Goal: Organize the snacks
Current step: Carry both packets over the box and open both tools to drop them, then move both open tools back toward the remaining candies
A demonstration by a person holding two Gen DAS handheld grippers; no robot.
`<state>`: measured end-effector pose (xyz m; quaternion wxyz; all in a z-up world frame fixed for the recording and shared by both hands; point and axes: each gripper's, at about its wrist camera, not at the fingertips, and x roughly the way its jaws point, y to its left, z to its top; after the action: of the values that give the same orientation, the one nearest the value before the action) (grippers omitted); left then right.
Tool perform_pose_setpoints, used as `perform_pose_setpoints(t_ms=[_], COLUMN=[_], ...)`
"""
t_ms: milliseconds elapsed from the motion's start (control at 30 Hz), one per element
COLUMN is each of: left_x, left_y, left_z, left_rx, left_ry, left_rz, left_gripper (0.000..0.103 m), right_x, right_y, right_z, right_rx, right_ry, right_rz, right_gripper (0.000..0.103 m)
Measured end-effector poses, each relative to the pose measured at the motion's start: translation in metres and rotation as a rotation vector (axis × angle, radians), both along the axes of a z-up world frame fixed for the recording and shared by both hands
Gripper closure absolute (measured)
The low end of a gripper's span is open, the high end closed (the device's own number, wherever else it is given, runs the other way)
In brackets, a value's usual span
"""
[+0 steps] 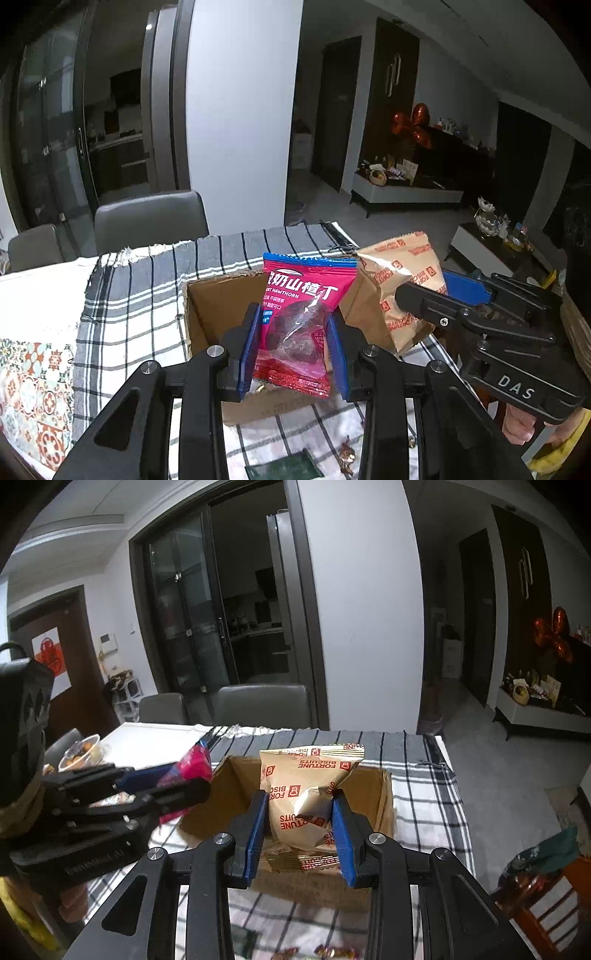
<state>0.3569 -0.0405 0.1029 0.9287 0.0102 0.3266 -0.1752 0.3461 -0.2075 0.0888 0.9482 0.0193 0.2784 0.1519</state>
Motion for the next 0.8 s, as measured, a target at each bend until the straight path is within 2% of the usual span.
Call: perform_pose_setpoints(t_ms=[200,233,300,333,500,800], left_x=[0.026,0.029,0.033,0.032,0.016,-0.04], left_y=[-0.004,-0.003,-0.002,-0.001,-0.001,0.001], left_z=[-0.014,-0.016,-0.019,-0.02,-0.018,0.001], left_rx=[-0.005,-0.004,0.009,0.019,0.055,0.086], left_ry=[0.042,0.044,0.032,0.028,0.001,-0.081], left_rz=[0.038,0.051,0.069,0.08,0.073,0.086], left_gripper=[0.068,0.064,0.048,0.046,0.046,0.045], right_x=[0.027,0.03,0.034,0.033,0.023,-0.027], right_y=[0.003,0.002,-0.001,-0.005,-0.01,-0.008], right_z=[-0.009,-0.011,-0.014,-0.016,-0.019,-0.007], right_rx=[-0.002,-0.008,-0.01,-0.006,0.0,-0.035], right_ry=[0.04,0.045,0.063,0.066,0.072,0.004], right_rz=[-0.005,-0.014,-0.038,-0.05,-0.055,-0.053], right_gripper=[0.067,0.066,0.05,0.05,0.05,0.05])
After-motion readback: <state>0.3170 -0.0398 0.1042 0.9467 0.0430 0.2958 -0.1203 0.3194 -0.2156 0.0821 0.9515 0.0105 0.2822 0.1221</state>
